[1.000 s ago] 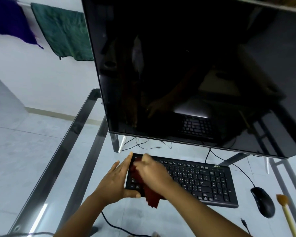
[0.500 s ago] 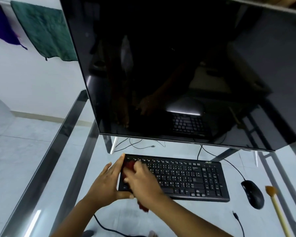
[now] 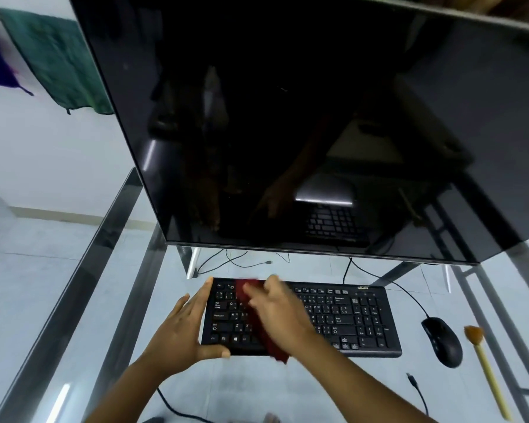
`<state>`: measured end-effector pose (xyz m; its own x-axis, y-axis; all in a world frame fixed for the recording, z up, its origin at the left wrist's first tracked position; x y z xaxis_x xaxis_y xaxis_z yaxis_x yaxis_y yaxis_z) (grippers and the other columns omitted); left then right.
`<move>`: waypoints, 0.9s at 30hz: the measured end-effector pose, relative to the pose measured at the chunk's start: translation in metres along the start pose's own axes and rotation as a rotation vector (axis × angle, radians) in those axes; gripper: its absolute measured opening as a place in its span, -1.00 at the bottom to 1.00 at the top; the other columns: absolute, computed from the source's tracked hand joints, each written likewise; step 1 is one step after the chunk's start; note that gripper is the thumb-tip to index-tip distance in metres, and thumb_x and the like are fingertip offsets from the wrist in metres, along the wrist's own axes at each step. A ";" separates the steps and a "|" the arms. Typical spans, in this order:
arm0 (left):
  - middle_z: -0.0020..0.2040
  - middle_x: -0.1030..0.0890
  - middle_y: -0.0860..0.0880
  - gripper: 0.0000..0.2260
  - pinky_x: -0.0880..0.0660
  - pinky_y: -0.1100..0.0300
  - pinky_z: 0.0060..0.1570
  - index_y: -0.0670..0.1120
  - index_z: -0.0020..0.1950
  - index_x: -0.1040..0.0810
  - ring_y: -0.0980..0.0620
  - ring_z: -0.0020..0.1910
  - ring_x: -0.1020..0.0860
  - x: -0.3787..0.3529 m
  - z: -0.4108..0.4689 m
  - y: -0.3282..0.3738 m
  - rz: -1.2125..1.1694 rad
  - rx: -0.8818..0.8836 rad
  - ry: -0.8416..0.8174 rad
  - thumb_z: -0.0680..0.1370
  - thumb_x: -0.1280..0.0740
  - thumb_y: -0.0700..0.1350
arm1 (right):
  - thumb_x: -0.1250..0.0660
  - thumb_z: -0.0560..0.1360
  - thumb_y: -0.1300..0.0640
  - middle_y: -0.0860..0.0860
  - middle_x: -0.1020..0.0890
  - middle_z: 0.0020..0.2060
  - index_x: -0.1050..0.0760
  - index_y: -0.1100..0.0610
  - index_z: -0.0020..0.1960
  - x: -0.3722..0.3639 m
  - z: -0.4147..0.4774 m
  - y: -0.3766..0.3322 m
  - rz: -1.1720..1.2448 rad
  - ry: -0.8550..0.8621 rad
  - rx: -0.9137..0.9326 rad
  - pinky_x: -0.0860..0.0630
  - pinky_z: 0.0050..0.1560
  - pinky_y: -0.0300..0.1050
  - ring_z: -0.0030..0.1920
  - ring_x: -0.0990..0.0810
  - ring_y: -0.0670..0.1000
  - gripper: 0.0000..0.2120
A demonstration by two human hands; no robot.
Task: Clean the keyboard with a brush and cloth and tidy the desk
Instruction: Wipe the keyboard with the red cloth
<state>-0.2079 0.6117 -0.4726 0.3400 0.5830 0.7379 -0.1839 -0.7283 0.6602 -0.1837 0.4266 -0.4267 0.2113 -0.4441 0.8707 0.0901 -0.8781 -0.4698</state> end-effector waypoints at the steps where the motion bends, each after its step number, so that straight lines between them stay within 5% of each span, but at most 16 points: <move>1: 0.49 -0.06 0.28 0.17 0.22 0.35 0.43 0.12 0.55 0.27 0.41 0.40 0.04 0.000 0.000 0.000 0.001 0.004 -0.003 0.22 -0.39 0.49 | -0.17 0.61 -0.13 -0.05 -0.52 0.01 -0.46 -0.01 0.22 0.004 0.009 0.010 -0.066 0.030 -0.072 -0.36 -0.30 -0.27 -0.17 -0.47 -0.06 -0.71; 3: 0.48 -0.08 0.28 0.18 0.20 0.32 0.43 0.12 0.55 0.27 0.38 0.40 0.02 0.000 0.000 0.001 0.005 0.005 0.002 0.22 -0.40 0.47 | -0.12 0.65 -0.04 0.01 -0.43 0.09 -0.39 0.02 0.38 0.004 0.016 0.011 -0.076 0.083 -0.122 -0.44 -0.17 -0.25 -0.05 -0.46 -0.02 -0.66; 6: 0.46 -0.12 0.27 0.18 0.16 0.29 0.44 0.12 0.55 0.26 0.35 0.39 -0.02 -0.001 -0.001 0.000 0.012 0.006 0.018 0.22 -0.41 0.47 | -0.18 0.58 -0.16 -0.07 -0.53 -0.07 -0.46 -0.07 0.07 -0.013 -0.002 -0.021 0.140 -0.066 -0.047 -0.47 -0.20 -0.14 -0.14 -0.56 -0.08 -0.79; 8: 0.47 -0.12 0.26 0.17 0.16 0.29 0.45 0.12 0.55 0.28 0.36 0.39 -0.02 -0.003 -0.001 -0.002 0.031 -0.009 0.025 0.23 -0.39 0.48 | -0.18 0.53 -0.24 -0.07 -0.57 -0.13 -0.40 -0.03 -0.07 -0.019 -0.005 -0.041 0.066 -0.129 0.143 -0.46 -0.21 -0.06 -0.17 -0.58 -0.13 -0.72; 11: 0.52 -0.01 0.25 0.13 0.20 0.29 0.47 0.11 0.55 0.28 0.36 0.45 0.07 -0.006 0.000 -0.006 0.058 -0.020 -0.006 0.27 -0.33 0.51 | -0.17 0.50 -0.24 -0.10 -0.54 -0.19 -0.38 -0.01 -0.09 -0.007 0.020 -0.022 0.221 -0.067 -0.039 -0.48 -0.18 0.00 -0.18 -0.55 -0.07 -0.70; 13: 0.56 0.14 0.20 -0.03 0.23 0.24 0.50 0.07 0.57 0.23 0.27 0.52 0.17 -0.009 -0.001 -0.007 0.144 -0.068 -0.004 0.40 -0.18 0.50 | -0.18 0.53 -0.17 -0.08 -0.53 -0.16 -0.34 -0.02 -0.10 0.001 0.033 -0.005 0.317 0.018 -0.186 -0.48 -0.16 0.03 -0.15 -0.54 -0.02 -0.78; 17: 0.59 0.11 0.09 -0.41 0.22 0.11 0.50 -0.02 0.59 0.09 0.14 0.56 0.15 -0.011 -0.003 -0.008 0.283 -0.101 0.099 0.63 0.19 0.24 | -0.15 0.53 -0.27 -0.08 -0.55 -0.16 -0.36 -0.05 -0.10 -0.019 0.009 -0.020 0.324 -0.095 -0.106 -0.43 -0.25 -0.05 -0.18 -0.55 -0.03 -0.71; 19: 0.60 0.03 0.05 -0.47 0.17 0.05 0.50 -0.05 0.59 0.03 0.12 0.56 0.09 -0.014 -0.004 -0.007 0.340 -0.089 0.148 0.66 0.16 0.15 | -0.15 0.50 -0.32 -0.08 -0.55 -0.19 -0.37 -0.05 -0.12 -0.019 0.002 -0.014 0.263 -0.125 -0.073 -0.37 -0.28 -0.07 -0.20 -0.55 -0.03 -0.67; 23: 0.58 -0.08 -0.02 -0.48 0.09 -0.02 0.50 -0.11 0.58 -0.07 0.07 0.57 0.01 -0.016 -0.001 -0.002 0.421 -0.042 0.220 0.65 0.08 0.06 | -0.12 0.59 -0.16 -0.19 -0.49 -0.10 -0.47 -0.10 0.07 0.010 0.021 0.035 0.263 0.090 -0.293 -0.40 -0.24 -0.17 -0.14 -0.54 -0.04 -0.78; 27: 0.58 -0.11 -0.07 -0.49 0.05 -0.03 0.49 -0.16 0.56 -0.13 0.02 0.57 0.00 -0.026 0.012 0.020 0.368 -0.008 0.255 0.65 0.05 0.03 | -0.20 0.52 -0.25 -0.06 -0.59 -0.21 -0.39 -0.04 -0.13 -0.013 -0.002 0.004 0.433 -0.010 -0.270 -0.41 -0.27 -0.07 -0.21 -0.57 -0.02 -0.72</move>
<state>-0.2092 0.5776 -0.4797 0.0122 0.3567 0.9341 -0.2573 -0.9016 0.3477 -0.1877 0.4284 -0.4402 0.1829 -0.7768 0.6026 -0.2618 -0.6293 -0.7317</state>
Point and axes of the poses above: each hand's wrist, its own z-axis towards the middle knuckle, its own x-axis out of the back of the hand, y = z × x, the point moved 6 cm from there along z, towards the middle knuckle
